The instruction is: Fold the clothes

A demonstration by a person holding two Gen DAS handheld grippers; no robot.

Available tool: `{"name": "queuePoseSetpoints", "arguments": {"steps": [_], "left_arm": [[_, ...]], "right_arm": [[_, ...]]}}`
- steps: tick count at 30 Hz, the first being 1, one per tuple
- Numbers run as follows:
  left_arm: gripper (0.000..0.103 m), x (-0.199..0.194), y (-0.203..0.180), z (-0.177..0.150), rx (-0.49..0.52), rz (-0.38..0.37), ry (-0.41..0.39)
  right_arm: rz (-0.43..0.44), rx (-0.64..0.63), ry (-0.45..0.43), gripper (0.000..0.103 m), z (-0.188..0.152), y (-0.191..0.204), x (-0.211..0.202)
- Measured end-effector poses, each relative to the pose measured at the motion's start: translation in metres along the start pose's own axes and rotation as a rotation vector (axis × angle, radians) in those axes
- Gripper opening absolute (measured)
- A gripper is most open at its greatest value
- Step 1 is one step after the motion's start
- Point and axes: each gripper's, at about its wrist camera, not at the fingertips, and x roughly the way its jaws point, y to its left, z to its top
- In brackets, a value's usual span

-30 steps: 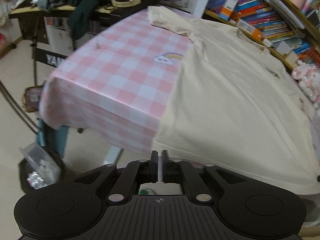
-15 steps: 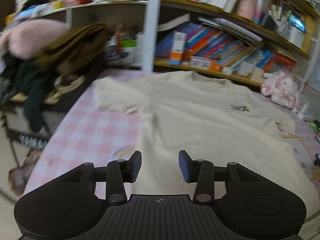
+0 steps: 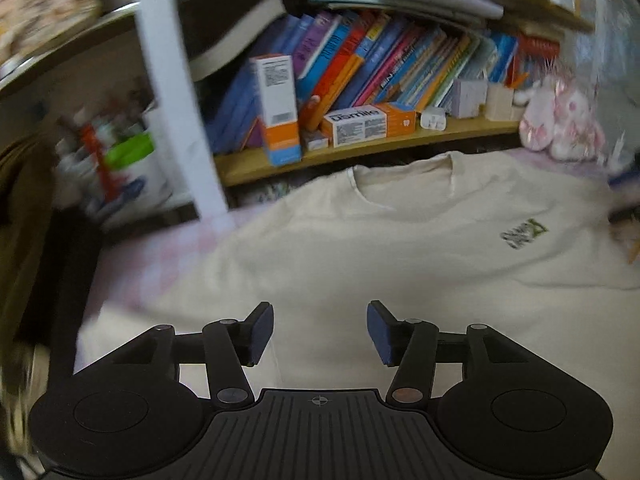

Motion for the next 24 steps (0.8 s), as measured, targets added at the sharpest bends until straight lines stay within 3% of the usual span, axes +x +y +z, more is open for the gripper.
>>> {"name": "queuePoseSetpoints", "arguments": {"steps": [6, 11, 15, 17, 20, 22, 24], "left_arm": [[0.052, 0.069, 0.023, 0.052, 0.042, -0.033, -0.040], [0.052, 0.118, 0.024, 0.074, 0.133, -0.039, -0.017], [0.052, 0.142, 0.024, 0.083, 0.125, -0.123, -0.014], [0.052, 0.159, 0.019, 0.088, 0.158, -0.119, 0.005], [0.052, 0.186, 0.024, 0.094, 0.128, -0.034, 0.045], [0.052, 0.188, 0.032, 0.091, 0.104, -0.045, 0.050], [0.052, 0.188, 0.040, 0.087, 0.079, -0.062, 0.052]], "right_arm": [[0.016, -0.022, -0.044, 0.051, 0.079, -0.018, 0.069], [0.012, -0.097, 0.010, 0.043, 0.124, -0.009, 0.125], [0.113, -0.076, 0.018, 0.042, 0.138, -0.009, 0.149], [0.157, -0.088, 0.028, 0.040, 0.146, -0.005, 0.162], [0.047, -0.137, 0.086, 0.029, 0.158, 0.002, 0.196], [-0.011, -0.047, 0.085, 0.030, 0.168, -0.007, 0.214], [-0.017, 0.091, 0.050, 0.034, 0.174, -0.023, 0.219]]}}
